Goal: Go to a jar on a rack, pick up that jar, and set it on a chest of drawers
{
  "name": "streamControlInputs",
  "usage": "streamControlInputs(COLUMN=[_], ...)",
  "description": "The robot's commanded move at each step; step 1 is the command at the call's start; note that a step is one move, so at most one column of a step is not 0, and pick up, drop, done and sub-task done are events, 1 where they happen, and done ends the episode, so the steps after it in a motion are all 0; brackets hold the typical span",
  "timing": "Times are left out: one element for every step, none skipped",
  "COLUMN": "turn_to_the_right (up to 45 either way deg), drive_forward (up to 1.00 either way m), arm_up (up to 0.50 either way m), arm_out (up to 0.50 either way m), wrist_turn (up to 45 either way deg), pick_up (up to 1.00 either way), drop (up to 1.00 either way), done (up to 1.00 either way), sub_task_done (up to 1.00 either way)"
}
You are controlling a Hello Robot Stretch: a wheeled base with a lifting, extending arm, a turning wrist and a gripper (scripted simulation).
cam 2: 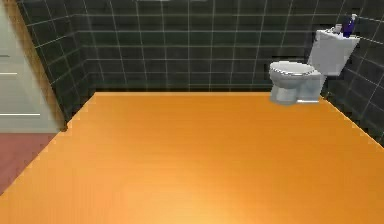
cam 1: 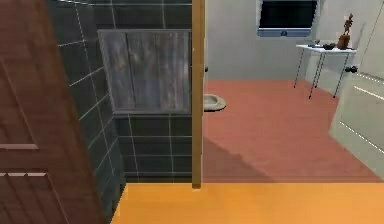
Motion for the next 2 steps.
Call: streamControlInputs(turn_to_the_right=[-45.0,-45.0], drive_forward=[0.0,0.0], arm_up=[0.0,0.0], arm_out=[0.0,0.0], wrist_turn=[0.0,0.0], pick_up=[0.0,0.0], drop=[0.0,0.0], done=[0.0,0.0], sub_task_done=[0.0,0.0])
